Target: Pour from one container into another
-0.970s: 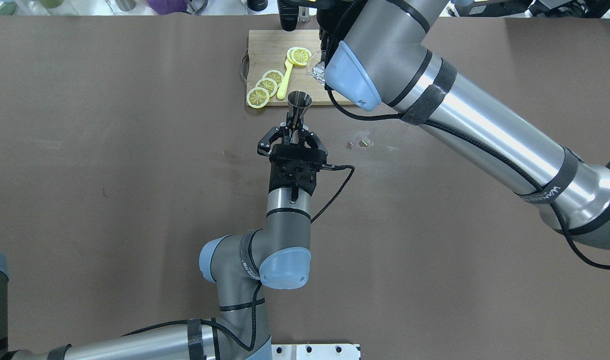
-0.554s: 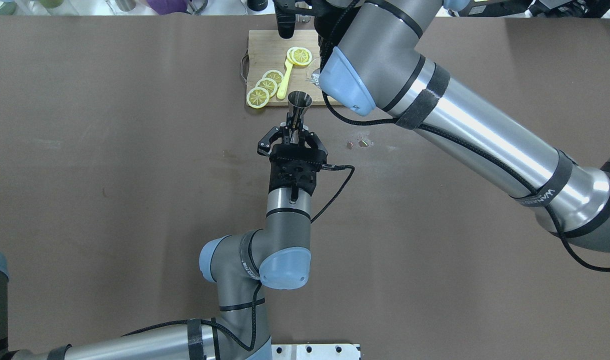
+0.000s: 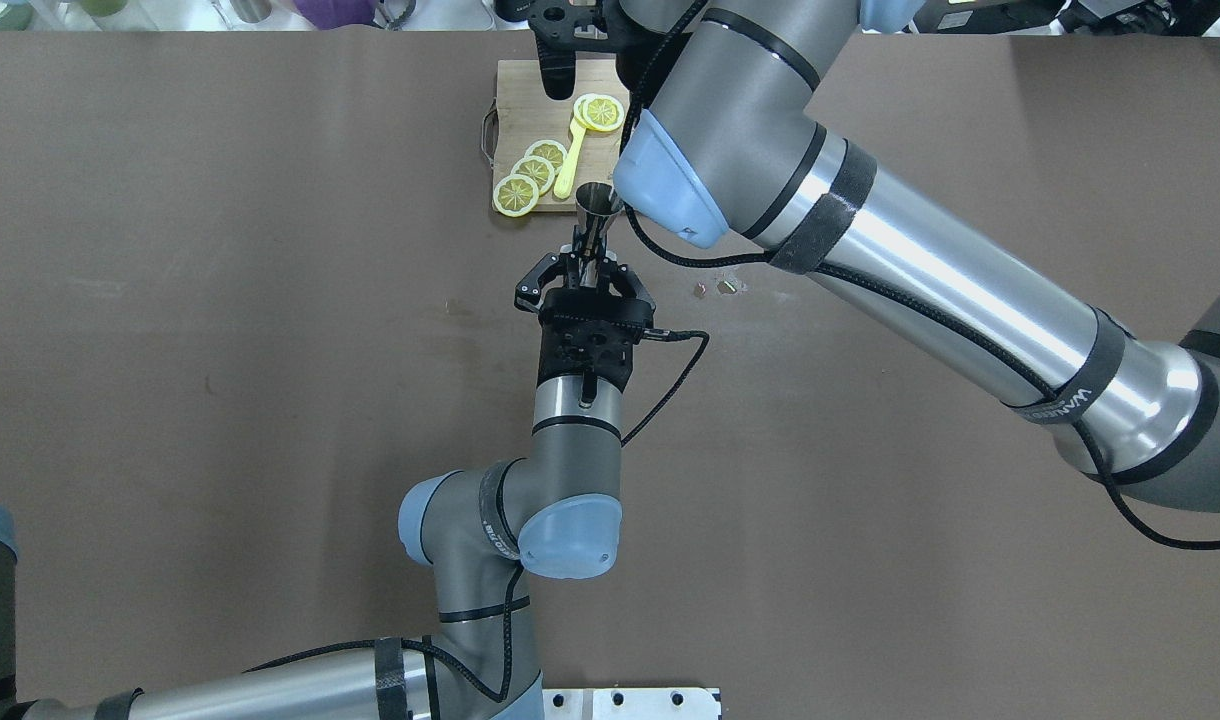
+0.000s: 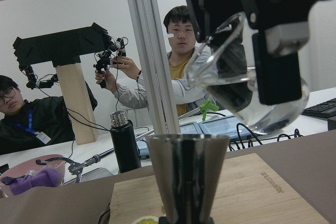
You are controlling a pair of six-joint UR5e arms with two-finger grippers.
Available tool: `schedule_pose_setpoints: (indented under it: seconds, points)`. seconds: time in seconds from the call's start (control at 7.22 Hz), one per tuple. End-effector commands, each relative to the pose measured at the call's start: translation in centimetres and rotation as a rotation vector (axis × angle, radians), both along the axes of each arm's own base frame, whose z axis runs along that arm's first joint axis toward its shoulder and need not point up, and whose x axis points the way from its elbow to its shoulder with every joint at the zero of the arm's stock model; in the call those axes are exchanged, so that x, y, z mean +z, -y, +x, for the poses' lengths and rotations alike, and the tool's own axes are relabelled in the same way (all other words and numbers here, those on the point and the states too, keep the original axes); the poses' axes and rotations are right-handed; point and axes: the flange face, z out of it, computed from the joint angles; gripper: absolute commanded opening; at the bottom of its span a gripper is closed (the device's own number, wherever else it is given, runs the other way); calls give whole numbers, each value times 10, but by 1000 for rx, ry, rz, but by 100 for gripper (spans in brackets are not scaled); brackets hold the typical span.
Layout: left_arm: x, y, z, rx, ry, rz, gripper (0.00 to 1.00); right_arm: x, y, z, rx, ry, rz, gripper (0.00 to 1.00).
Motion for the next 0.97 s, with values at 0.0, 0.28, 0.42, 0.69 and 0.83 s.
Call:
schedule_pose_setpoints:
  seconds: [0.0,0.28,0.42,0.69,0.83]
  points:
    - [0,0,0,1,10,2,0,-6,-4,-1,-22,-33,1,0]
    - [-1,0,0,1,7,3,0,-6,-7,-6,-39,-63,1,0]
    - [-1,0,-1,2,7,4,0,-8,-3,-9,-38,-74,-4,0]
    - [-1,0,-1,2,9,5,0,-10,2,-16,-41,-93,-8,0]
    - [-1,0,-1,2,9,5,0,-12,6,-21,-42,-104,-12,0]
